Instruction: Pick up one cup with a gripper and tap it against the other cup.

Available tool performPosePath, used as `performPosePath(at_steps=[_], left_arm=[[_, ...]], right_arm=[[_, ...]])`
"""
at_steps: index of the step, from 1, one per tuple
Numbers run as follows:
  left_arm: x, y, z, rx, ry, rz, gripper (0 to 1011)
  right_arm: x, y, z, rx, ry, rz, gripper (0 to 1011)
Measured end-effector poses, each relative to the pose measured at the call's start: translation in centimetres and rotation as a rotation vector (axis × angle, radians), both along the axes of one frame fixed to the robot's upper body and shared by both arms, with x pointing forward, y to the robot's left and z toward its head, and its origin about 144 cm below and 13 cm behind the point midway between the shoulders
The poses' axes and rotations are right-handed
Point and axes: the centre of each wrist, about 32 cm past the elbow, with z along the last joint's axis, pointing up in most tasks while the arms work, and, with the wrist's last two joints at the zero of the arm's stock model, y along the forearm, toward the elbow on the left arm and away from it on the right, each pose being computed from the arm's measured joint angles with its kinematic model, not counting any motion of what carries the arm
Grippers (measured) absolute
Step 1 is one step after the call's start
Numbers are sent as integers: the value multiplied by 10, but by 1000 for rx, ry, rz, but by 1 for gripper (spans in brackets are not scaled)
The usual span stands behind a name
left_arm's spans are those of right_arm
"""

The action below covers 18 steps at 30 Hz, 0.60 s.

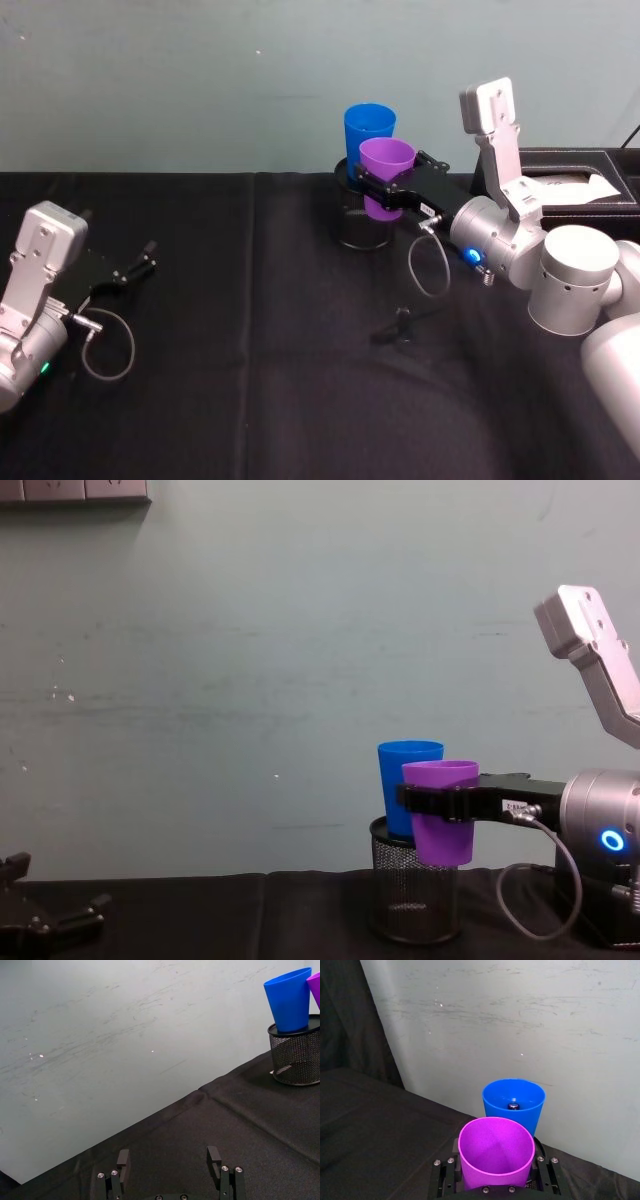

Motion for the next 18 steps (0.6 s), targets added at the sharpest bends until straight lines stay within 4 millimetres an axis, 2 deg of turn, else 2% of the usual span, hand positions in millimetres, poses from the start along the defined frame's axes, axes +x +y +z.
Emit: performPosePath(at_steps=[18], left_arm=[[0, 0, 0, 0, 0, 0, 1000]], right_arm=[[0, 0, 0, 0, 0, 0, 731]])
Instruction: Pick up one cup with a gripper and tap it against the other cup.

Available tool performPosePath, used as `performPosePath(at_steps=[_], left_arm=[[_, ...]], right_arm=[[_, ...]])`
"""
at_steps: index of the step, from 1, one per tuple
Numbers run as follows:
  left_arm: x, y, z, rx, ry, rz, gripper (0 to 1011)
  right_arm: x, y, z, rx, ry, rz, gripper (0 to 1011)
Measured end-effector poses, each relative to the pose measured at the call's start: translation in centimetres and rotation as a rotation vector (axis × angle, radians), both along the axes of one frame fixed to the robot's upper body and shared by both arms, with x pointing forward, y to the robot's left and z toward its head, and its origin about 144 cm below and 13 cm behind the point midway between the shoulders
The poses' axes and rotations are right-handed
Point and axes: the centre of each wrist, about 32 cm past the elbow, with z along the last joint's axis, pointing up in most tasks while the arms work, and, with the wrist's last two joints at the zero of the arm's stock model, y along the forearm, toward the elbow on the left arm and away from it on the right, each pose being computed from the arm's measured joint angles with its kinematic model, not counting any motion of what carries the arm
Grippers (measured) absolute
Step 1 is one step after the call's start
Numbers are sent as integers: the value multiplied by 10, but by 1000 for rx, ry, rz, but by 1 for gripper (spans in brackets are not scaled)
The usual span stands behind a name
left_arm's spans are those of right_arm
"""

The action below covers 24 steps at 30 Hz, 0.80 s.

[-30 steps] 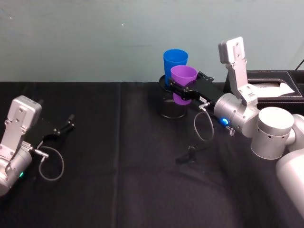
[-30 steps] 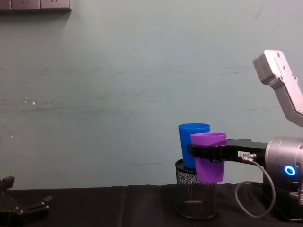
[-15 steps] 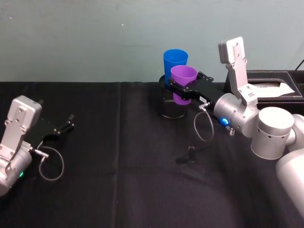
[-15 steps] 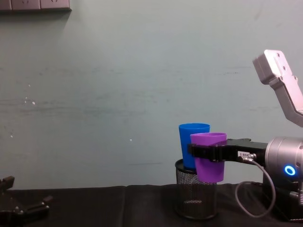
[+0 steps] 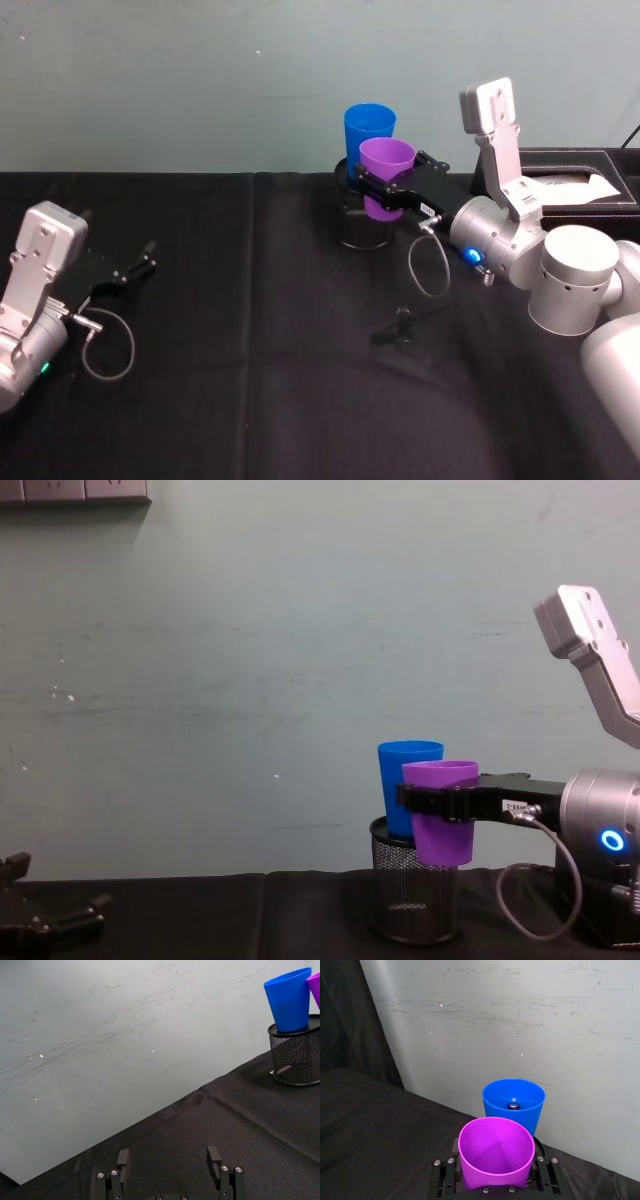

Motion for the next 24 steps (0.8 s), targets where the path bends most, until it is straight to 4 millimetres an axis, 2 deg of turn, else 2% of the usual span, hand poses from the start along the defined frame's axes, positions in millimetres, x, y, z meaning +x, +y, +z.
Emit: performPosePath(at_steps=[24], left_arm=[[0, 0, 0, 0, 0, 0, 1000]], right_arm=[[0, 0, 0, 0, 0, 0, 731]])
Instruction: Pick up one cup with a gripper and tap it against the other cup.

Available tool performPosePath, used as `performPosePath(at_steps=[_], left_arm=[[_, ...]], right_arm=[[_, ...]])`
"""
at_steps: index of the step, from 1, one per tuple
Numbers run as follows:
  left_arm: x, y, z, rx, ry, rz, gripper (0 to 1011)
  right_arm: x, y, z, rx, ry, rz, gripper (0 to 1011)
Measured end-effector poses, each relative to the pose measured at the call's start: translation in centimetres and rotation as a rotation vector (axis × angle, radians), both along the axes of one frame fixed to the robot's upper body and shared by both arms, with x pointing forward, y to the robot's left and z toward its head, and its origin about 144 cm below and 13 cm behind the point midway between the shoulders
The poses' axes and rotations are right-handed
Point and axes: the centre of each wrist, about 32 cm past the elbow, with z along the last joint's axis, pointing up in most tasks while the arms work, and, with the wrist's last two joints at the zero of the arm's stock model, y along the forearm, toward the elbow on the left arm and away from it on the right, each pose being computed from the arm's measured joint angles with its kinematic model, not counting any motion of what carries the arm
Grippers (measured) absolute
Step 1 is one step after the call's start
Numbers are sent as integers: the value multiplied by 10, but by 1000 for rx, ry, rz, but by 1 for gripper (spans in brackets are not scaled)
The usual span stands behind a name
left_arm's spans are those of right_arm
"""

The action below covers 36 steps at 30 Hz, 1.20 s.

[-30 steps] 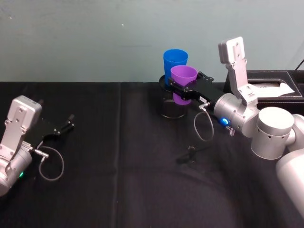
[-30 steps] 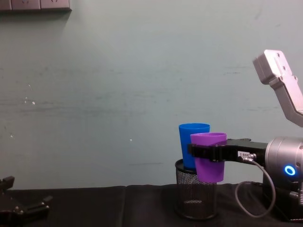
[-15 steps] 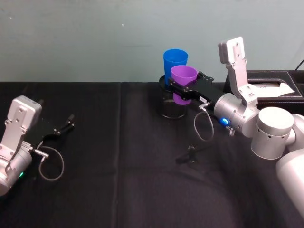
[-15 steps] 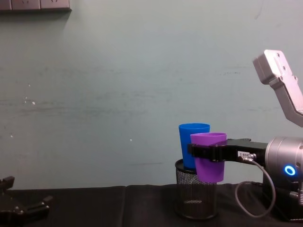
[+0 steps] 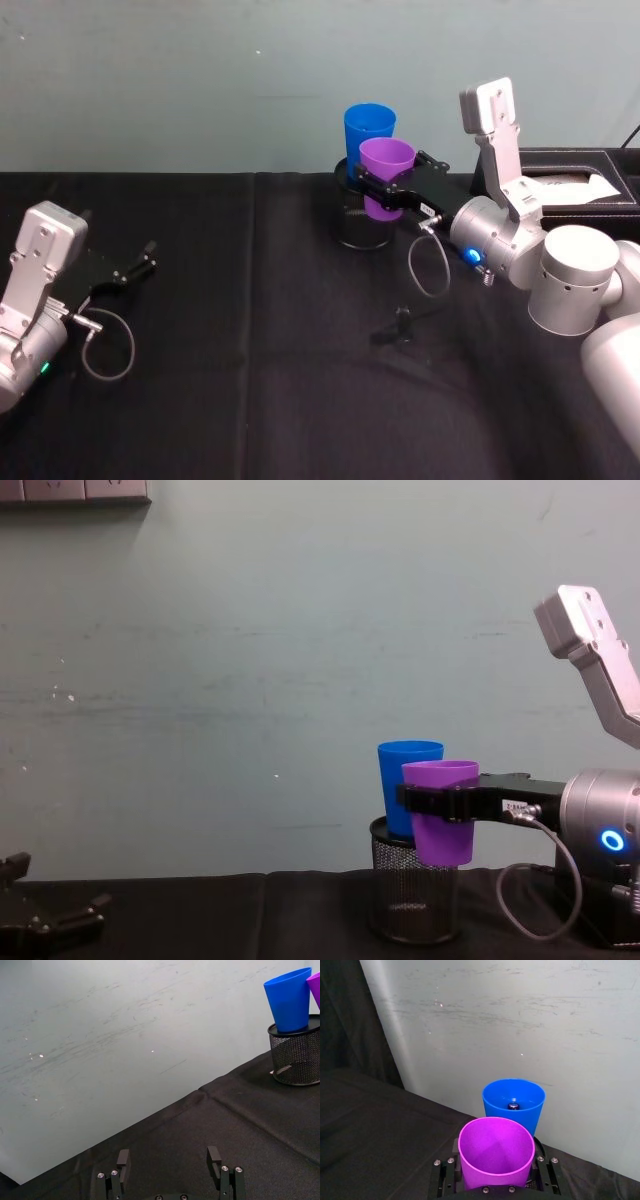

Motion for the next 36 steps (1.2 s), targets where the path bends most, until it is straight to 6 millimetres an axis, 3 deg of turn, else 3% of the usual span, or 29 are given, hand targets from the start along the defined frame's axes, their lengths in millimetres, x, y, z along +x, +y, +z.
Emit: performPosePath(at_steps=[36], left_arm=[[0, 0, 0, 0, 0, 0, 1000]], right_arm=[[0, 0, 0, 0, 0, 0, 731]])
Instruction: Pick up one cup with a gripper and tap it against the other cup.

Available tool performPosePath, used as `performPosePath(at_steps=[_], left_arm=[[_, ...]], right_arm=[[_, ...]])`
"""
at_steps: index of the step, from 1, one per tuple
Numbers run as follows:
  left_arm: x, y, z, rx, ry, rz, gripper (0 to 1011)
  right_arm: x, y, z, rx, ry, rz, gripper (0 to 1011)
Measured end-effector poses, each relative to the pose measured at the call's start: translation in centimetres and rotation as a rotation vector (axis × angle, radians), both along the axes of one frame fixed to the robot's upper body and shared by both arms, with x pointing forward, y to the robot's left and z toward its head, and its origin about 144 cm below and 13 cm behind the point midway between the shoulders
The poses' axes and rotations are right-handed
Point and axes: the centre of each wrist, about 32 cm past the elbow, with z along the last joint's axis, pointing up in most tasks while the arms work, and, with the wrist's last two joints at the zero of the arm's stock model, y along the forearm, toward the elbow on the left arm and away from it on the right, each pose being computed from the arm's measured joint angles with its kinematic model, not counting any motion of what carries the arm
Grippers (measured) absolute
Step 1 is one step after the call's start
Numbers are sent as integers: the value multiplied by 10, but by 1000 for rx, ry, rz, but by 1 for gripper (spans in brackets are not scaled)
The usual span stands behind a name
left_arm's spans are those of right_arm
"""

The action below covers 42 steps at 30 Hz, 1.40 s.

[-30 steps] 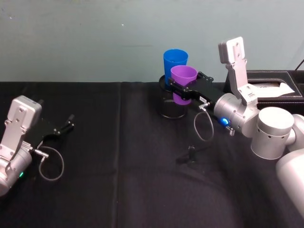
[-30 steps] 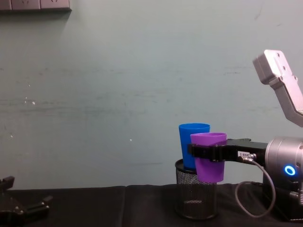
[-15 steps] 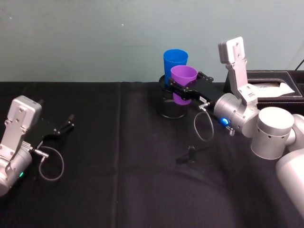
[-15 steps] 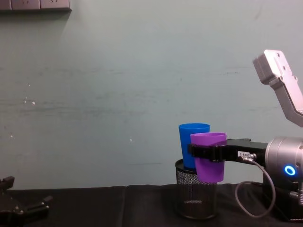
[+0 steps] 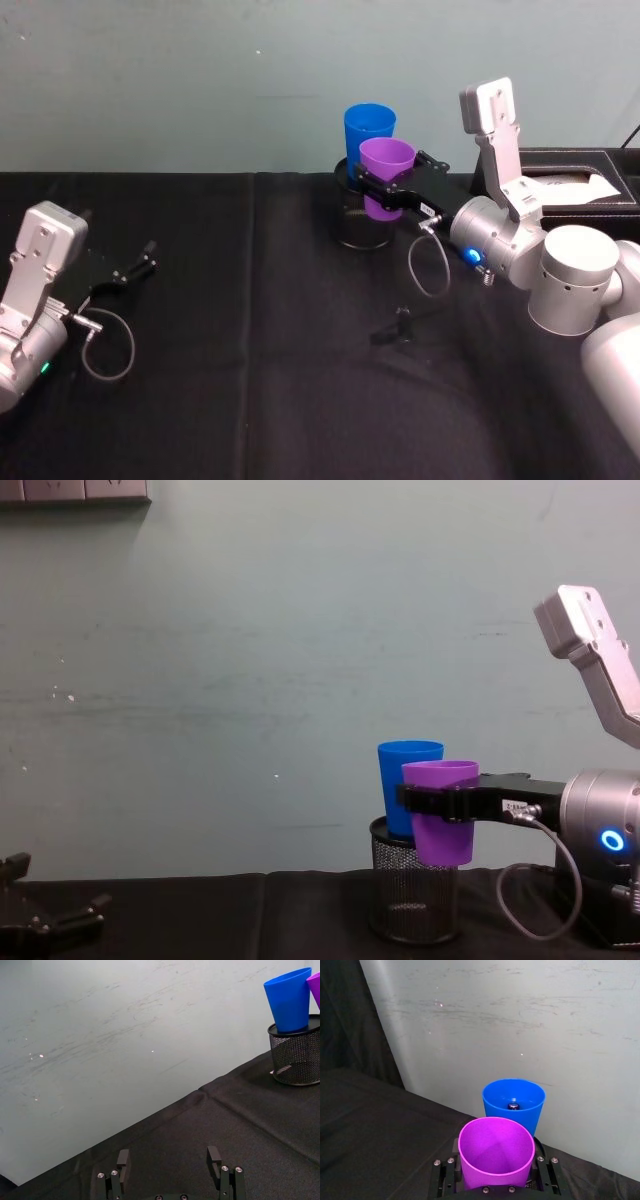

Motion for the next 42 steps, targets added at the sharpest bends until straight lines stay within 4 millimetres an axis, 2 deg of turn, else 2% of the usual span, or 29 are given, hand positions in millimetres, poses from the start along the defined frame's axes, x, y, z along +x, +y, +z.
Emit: performPosePath(at_steps=[21, 31, 34, 42], left_arm=[[0, 0, 0, 0, 0, 0, 1000], [0, 0, 0, 0, 0, 0, 1000], [0, 0, 0, 0, 0, 0, 1000], [0, 0, 0, 0, 0, 0, 1000]], right_arm=[[-1, 0, 0, -1, -1, 0, 731], [-39, -5, -15, -27, -7, 26, 731], [-59, -10, -24, -23, -25, 65, 731], [-95, -18, -50, 11, -97, 113, 731]])
